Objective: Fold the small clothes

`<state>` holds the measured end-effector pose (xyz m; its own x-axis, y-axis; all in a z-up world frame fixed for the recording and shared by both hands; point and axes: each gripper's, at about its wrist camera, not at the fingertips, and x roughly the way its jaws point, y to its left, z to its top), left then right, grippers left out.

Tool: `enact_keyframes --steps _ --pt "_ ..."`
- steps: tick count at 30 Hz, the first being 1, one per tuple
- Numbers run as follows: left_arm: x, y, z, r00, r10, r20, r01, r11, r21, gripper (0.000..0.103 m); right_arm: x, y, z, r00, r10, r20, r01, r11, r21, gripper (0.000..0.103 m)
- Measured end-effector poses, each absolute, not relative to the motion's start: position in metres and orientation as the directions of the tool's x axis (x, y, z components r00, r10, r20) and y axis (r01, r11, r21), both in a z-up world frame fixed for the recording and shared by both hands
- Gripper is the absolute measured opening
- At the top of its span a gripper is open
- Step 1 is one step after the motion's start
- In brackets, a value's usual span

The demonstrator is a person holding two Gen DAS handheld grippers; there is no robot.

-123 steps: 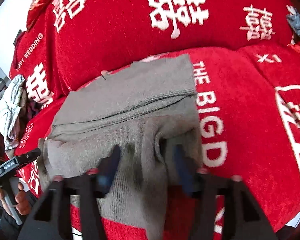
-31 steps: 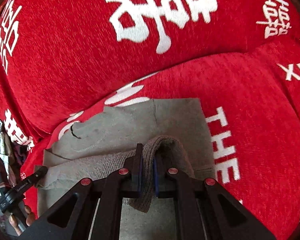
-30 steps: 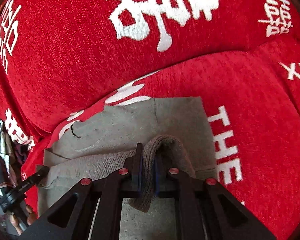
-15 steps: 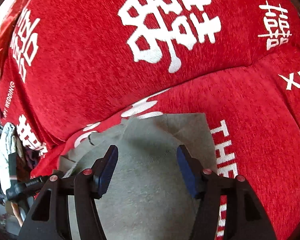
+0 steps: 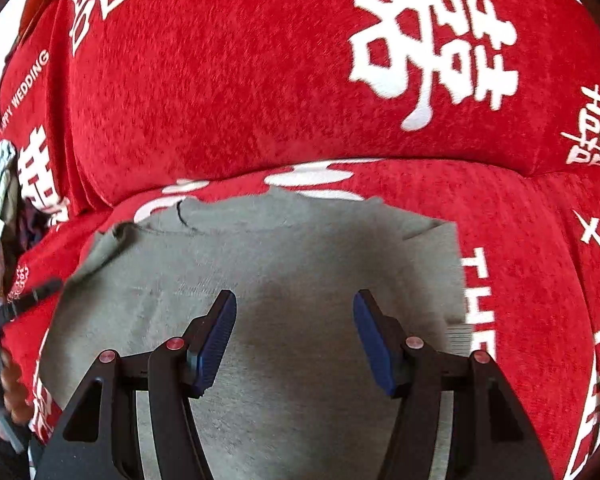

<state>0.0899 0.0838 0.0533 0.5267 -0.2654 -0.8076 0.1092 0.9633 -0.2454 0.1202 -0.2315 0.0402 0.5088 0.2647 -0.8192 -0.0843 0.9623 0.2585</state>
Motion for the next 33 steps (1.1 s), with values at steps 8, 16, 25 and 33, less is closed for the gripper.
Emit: enact_keyframes --steps 8,16,25,33 --pt "0.141 0.063 0.024 0.457 -0.166 -0.874 0.064 0.986 -0.154 0.023 0.119 -0.228 0.025 0.483 0.254 -0.838 -0.085 0.966 0.244 0.065" --pt "0.188 0.073 0.018 0.434 -0.168 -0.885 0.046 0.985 -0.164 0.001 0.117 -0.227 0.020 0.506 0.242 -0.828 -0.098 0.970 0.224 0.065" --pt "0.160 0.084 0.037 0.476 -0.142 -0.868 0.010 0.988 -0.156 0.001 0.112 -0.235 0.024 0.502 0.258 -0.826 -0.091 0.965 0.247 0.065" --pt "0.076 0.091 0.071 0.622 -0.303 -0.722 0.141 0.950 -0.277 0.001 0.079 -0.244 0.040 0.537 0.306 -0.786 -0.060 0.943 0.327 0.065"
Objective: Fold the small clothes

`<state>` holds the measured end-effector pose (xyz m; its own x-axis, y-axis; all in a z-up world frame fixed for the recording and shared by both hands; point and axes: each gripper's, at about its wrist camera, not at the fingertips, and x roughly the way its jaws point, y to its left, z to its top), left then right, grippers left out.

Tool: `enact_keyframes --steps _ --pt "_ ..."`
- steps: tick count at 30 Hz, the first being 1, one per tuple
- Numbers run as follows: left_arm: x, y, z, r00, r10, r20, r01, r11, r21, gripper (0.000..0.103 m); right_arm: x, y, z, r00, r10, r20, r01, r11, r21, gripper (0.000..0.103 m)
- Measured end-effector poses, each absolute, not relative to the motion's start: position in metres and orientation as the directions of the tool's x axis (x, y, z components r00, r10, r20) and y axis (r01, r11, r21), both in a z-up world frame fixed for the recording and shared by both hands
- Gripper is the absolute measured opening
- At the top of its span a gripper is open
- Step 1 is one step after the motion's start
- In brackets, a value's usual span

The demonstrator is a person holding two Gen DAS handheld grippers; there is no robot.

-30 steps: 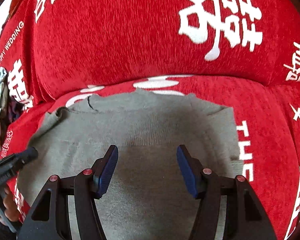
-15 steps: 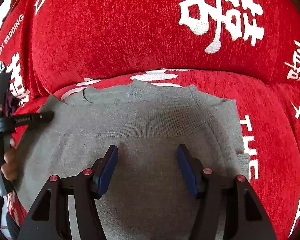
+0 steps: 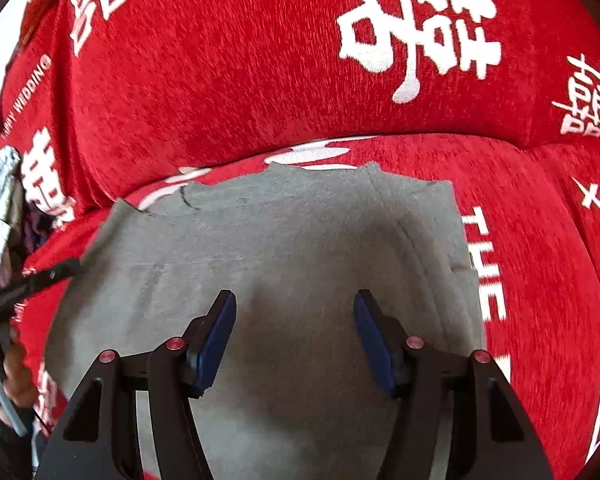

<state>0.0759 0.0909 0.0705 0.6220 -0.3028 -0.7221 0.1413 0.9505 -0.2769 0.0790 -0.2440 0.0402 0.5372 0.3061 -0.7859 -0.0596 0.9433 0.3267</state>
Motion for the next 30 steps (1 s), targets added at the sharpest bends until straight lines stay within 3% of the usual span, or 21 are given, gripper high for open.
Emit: enact_keyframes --steps 1,2,3,4,5,7,8,11,17,30 --pt "0.058 0.086 0.078 0.678 -0.288 -0.677 0.160 0.956 -0.246 0.001 0.075 -0.244 0.041 0.541 0.309 -0.782 -0.059 0.942 0.331 0.065" --pt "0.048 0.083 0.081 0.703 -0.272 -0.658 0.166 0.961 -0.220 0.009 0.070 -0.244 0.043 0.546 0.310 -0.778 -0.055 0.940 0.336 0.065" --pt "0.043 0.080 0.080 0.692 -0.256 -0.676 0.159 0.966 -0.203 0.055 0.067 -0.244 0.043 0.548 0.311 -0.776 -0.051 0.939 0.340 0.065" --pt "0.042 0.079 0.076 0.663 -0.248 -0.706 0.145 0.968 -0.205 0.082 0.064 -0.244 0.044 0.549 0.314 -0.775 -0.049 0.937 0.345 0.065" --pt "0.039 0.081 0.076 0.673 -0.231 -0.703 0.122 0.972 -0.202 0.100 0.062 -0.243 0.044 0.548 0.318 -0.774 -0.050 0.936 0.349 0.065" --pt "0.024 0.089 0.079 0.742 -0.178 -0.646 0.055 0.977 -0.206 0.100 0.055 -0.240 0.046 0.548 0.319 -0.773 -0.057 0.936 0.346 0.065" --pt "0.019 0.095 0.079 0.736 -0.228 -0.637 0.066 0.961 -0.268 0.100 0.053 -0.239 0.047 0.549 0.320 -0.772 -0.061 0.937 0.345 0.065" --pt "0.013 0.107 0.072 0.700 -0.291 -0.652 0.063 0.935 -0.349 0.100 0.044 -0.235 0.051 0.553 0.323 -0.768 -0.081 0.939 0.335 0.065" --pt "-0.002 0.138 0.041 0.657 -0.199 -0.727 -0.029 0.957 -0.287 0.100 0.040 -0.219 0.056 0.546 0.330 -0.770 -0.121 0.940 0.318 0.065" --pt "-0.040 0.174 0.016 0.639 -0.336 -0.692 -0.047 0.881 -0.471 0.100 0.116 -0.061 0.067 0.385 0.495 -0.779 -0.356 0.858 0.369 0.065"
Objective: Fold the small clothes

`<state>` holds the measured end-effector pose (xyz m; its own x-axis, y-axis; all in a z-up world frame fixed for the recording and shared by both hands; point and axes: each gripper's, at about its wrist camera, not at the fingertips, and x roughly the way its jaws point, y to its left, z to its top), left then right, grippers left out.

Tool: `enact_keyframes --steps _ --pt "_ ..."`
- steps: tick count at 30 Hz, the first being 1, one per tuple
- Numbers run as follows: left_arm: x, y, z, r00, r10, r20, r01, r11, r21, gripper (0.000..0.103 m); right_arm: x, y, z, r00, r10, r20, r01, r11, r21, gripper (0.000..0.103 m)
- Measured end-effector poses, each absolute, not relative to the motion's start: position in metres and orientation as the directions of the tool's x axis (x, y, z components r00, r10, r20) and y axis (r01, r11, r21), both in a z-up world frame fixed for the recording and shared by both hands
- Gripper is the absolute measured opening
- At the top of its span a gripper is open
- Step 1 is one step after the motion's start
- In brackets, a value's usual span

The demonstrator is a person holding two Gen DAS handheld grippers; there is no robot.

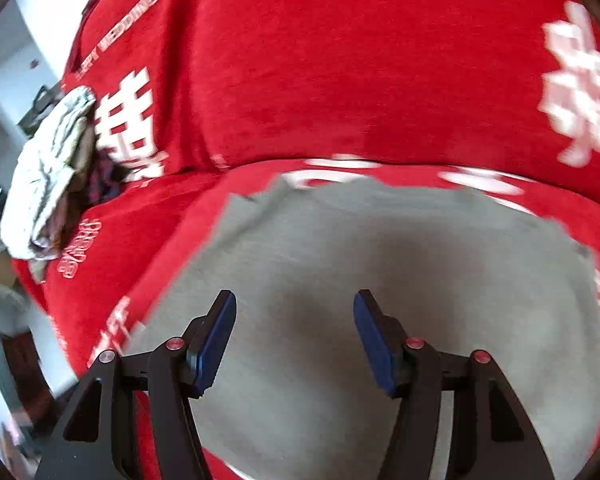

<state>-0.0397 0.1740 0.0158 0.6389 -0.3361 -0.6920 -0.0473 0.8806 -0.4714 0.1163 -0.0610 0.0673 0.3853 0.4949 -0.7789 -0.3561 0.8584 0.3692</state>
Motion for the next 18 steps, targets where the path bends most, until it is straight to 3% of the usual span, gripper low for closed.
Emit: enact_keyframes --steps 8,14,18 --pt "-0.042 0.187 0.011 0.644 -0.398 -0.653 -0.058 0.826 -0.560 0.100 0.189 0.038 0.027 0.295 0.406 -0.865 -0.291 0.900 0.324 0.065" --pt "-0.044 0.194 0.008 0.652 -0.443 -0.615 -0.025 0.798 -0.602 0.100 0.194 0.083 0.031 0.185 0.584 -0.790 -0.392 0.781 0.486 0.067" --pt "-0.049 0.203 0.008 0.648 -0.486 -0.587 -0.037 0.749 -0.661 0.100 0.185 0.076 0.049 0.247 0.491 -0.836 -0.418 0.832 0.365 0.067"
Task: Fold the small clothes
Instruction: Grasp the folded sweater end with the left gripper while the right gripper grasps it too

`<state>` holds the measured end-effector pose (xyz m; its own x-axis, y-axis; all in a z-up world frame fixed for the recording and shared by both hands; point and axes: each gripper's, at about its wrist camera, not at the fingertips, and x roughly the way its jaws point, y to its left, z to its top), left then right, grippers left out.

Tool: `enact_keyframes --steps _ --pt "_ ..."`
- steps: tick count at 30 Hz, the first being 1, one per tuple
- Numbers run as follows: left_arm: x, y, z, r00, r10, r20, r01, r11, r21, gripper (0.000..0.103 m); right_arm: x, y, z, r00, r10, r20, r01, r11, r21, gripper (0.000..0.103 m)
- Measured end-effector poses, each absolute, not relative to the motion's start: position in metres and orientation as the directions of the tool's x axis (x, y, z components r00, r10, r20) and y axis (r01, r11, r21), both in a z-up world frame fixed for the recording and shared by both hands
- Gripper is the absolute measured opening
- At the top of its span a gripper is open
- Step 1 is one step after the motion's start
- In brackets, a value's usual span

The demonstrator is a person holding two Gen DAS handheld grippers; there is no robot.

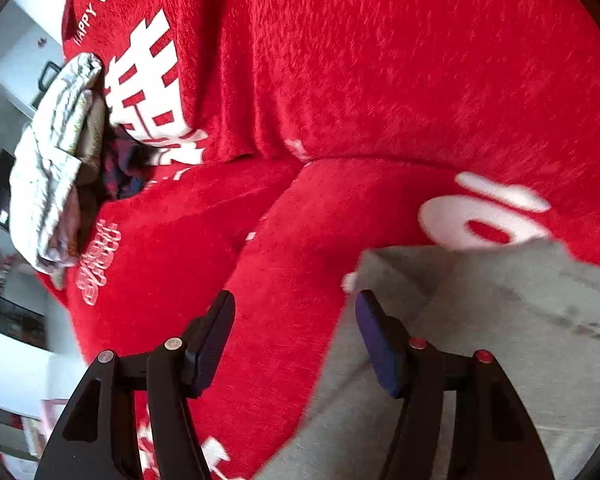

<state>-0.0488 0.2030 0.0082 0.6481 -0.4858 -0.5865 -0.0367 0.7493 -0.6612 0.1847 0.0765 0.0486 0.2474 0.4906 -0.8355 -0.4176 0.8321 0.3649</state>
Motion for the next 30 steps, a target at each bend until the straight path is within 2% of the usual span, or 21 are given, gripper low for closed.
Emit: enact_keyframes --steps 4,10,11,12,14,15,19,24,26,28,30 --pt "-0.050 0.198 0.005 0.629 -0.541 -0.558 -0.039 0.695 -0.717 0.100 0.167 0.060 0.064 0.306 0.405 -0.862 -0.472 0.850 0.232 0.067" --pt "-0.030 0.172 0.002 0.625 -0.553 -0.551 -0.040 0.683 -0.730 0.099 0.160 0.035 0.071 0.315 0.395 -0.863 -0.462 0.858 0.224 0.067" --pt "-0.026 0.173 0.001 0.622 -0.566 -0.542 -0.039 0.668 -0.743 0.085 0.160 0.035 0.071 0.314 0.392 -0.865 -0.460 0.860 0.222 0.067" --pt "-0.019 0.172 -0.004 0.605 -0.600 -0.524 -0.036 0.637 -0.770 0.056 0.160 0.036 0.070 0.312 0.388 -0.867 -0.461 0.860 0.218 0.067" --pt "-0.008 0.170 -0.022 0.544 -0.668 -0.508 -0.071 0.567 -0.821 0.031 0.161 0.039 0.069 0.305 0.377 -0.875 -0.464 0.861 0.209 0.067" --pt "-0.007 0.171 -0.028 0.550 -0.660 -0.512 -0.084 0.566 -0.820 0.019 0.163 0.041 0.067 0.301 0.371 -0.879 -0.462 0.862 0.206 0.067" --pt "-0.011 0.173 -0.029 0.594 -0.657 -0.465 -0.054 0.544 -0.837 0.015 0.174 0.048 0.057 0.263 0.366 -0.893 -0.429 0.873 0.232 0.067" --pt "-0.013 0.170 -0.026 0.610 -0.635 -0.473 -0.034 0.576 -0.817 0.013 0.197 0.072 0.028 0.182 0.333 -0.925 -0.352 0.901 0.255 0.067" --pt "-0.015 0.167 -0.023 0.614 -0.622 -0.486 -0.027 0.598 -0.801 0.013 0.203 0.090 0.016 0.175 0.277 -0.945 -0.349 0.915 0.203 0.068" --pt "-0.015 0.163 -0.019 0.616 -0.604 -0.505 -0.021 0.629 -0.777 0.012 0.204 0.105 0.009 0.180 0.202 -0.963 -0.368 0.921 0.125 0.078" --pt "-0.014 0.160 -0.016 0.613 -0.586 -0.530 -0.025 0.656 -0.754 0.012 0.202 0.124 0.002 0.199 0.103 -0.975 -0.407 0.914 0.014 0.080"
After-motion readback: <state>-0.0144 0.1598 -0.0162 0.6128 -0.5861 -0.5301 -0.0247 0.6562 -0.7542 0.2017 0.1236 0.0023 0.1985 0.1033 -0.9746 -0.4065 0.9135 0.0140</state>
